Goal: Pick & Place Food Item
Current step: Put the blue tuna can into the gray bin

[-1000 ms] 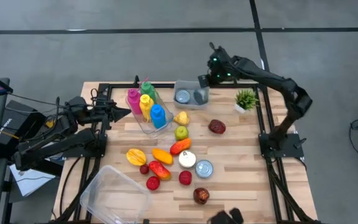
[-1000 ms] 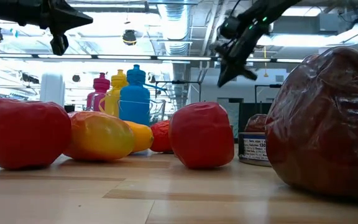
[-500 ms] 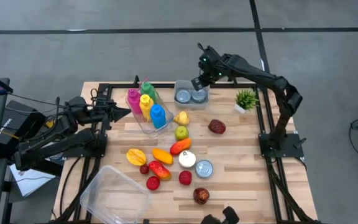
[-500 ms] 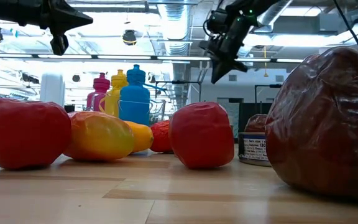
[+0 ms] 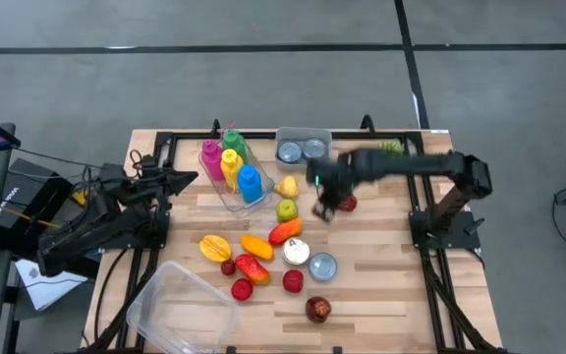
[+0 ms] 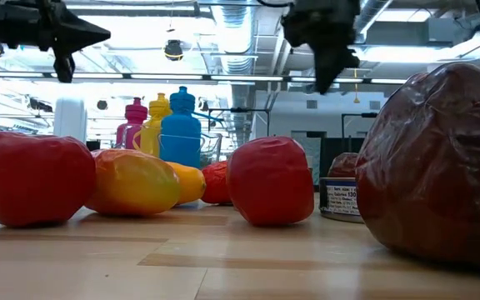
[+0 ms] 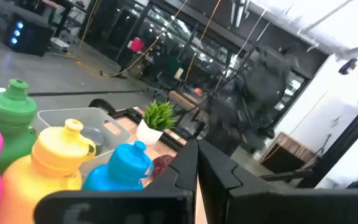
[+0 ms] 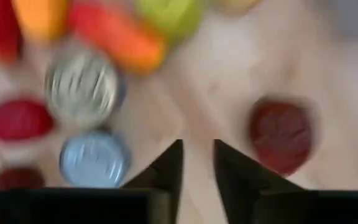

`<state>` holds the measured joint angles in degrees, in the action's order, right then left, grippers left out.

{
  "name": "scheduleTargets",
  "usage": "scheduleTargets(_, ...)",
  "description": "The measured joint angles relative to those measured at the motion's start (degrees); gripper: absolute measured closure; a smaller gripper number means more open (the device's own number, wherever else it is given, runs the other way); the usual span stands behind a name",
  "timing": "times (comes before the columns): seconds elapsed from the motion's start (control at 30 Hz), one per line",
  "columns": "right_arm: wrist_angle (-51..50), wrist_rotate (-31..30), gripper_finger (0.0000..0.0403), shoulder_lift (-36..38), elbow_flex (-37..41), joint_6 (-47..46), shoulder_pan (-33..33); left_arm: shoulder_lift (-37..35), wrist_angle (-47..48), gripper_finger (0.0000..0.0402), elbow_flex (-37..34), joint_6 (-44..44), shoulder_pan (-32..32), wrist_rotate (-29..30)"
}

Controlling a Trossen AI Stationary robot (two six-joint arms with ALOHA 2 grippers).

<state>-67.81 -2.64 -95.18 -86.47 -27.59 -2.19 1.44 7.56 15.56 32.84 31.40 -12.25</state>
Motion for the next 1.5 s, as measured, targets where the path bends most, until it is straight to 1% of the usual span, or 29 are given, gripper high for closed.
scheduleTargets(0.07,0.4,0.1,0.0283,-0.2,2.5,-1.9,4.6,-1.4,0.0,0.0402,-1.3,0.7,0.0,0.0)
scheduleTargets(0.17,4.6,1.4,0.0208,-1.9,5.1,-4.5,10.0,-1.4,0.5,0.0402,-2.5,0.6,0.0,-0.2)
scheduleTargets(0.23,4.3,1.5,0.0156,-4.0,5.5,-7.1,12.3,-1.1,0.0,0.0402,-3.1,-0.7,0.0,-0.2)
scheduleTargets(0.3,4.6,1.7,0.0115,-6.2,5.7,-10.5,13.5,-1.2,-0.4,0.0402,-4.5,-0.9,0.0,-0.2)
scheduleTargets(0.37,4.2,2.1,0.0089,-8.3,6.6,-11.3,14.2,-1.3,-3.0,0.0402,-6.5,-0.9,0.0,-1.0)
scheduleTargets(0.47,7.3,2.9,0.0081,-9.9,8.9,-11.3,14.6,-1.4,-6.4,0.0401,-10.0,-0.8,-0.2,-1.7)
scheduleTargets(0.6,11.8,4.3,0.0099,-10.1,13.4,-11.2,14.3,-1.4,-10.3,0.0402,-13.4,-0.6,-0.8,-1.7)
scheduleTargets(0.7,15.5,4.9,0.0112,-9.6,16.9,-11.4,14.1,-1.3,-11.4,0.0402,-15.0,0.0,-1.3,-1.7)
scheduleTargets(0.8,20.4,6.5,0.0119,-9.4,19.1,-11.5,14.1,-1.3,-11.2,0.0401,-15.1,0.2,-1.9,-1.7)
scheduleTargets(0.93,23.3,8.1,0.0135,-9.4,21.4,-12.8,14.0,-1.3,-11.5,0.0401,-15.1,0.2,-2.2,-1.7)
scheduleTargets(1.0,23.3,8.3,0.0161,-9.6,21.6,-12.9,14.0,-1.3,-11.5,0.0402,-15.1,1.0,-2.2,-1.7)
scheduleTargets(1.07,23.8,8.6,0.0201,-9.6,21.6,-12.6,14.1,-1.3,-11.5,0.0401,-15.1,2.3,-2.2,-1.7)
scheduleTargets(1.23,24.7,9.3,0.0337,-9.7,21.6,-12.5,14.1,-1.3,-11.5,0.0402,-15.2,2.5,-2.2,-1.7)
scheduleTargets(1.3,24.3,9.3,0.038,-9.7,21.7,-12.5,14.1,-1.3,-11.5,0.0401,-15.2,2.5,-2.2,-1.7)
scheduleTargets(1.33,24.3,9.5,0.039,-9.7,21.7,-12.5,14.0,-1.3,-11.5,0.0402,-15.2,2.5,-2.2,-1.7)
scheduleTargets(1.43,24.1,9.1,0.0389,-9.7,21.7,-12.7,13.7,-1.3,-11.5,0.0402,-15.2,2.5,-2.2,-1.7)
scheduleTargets(1.5,23.7,9.1,0.0397,-9.7,21.7,-12.7,13.4,-1.3,-11.6,0.0402,-15.2,2.5,-2.2,-1.7)
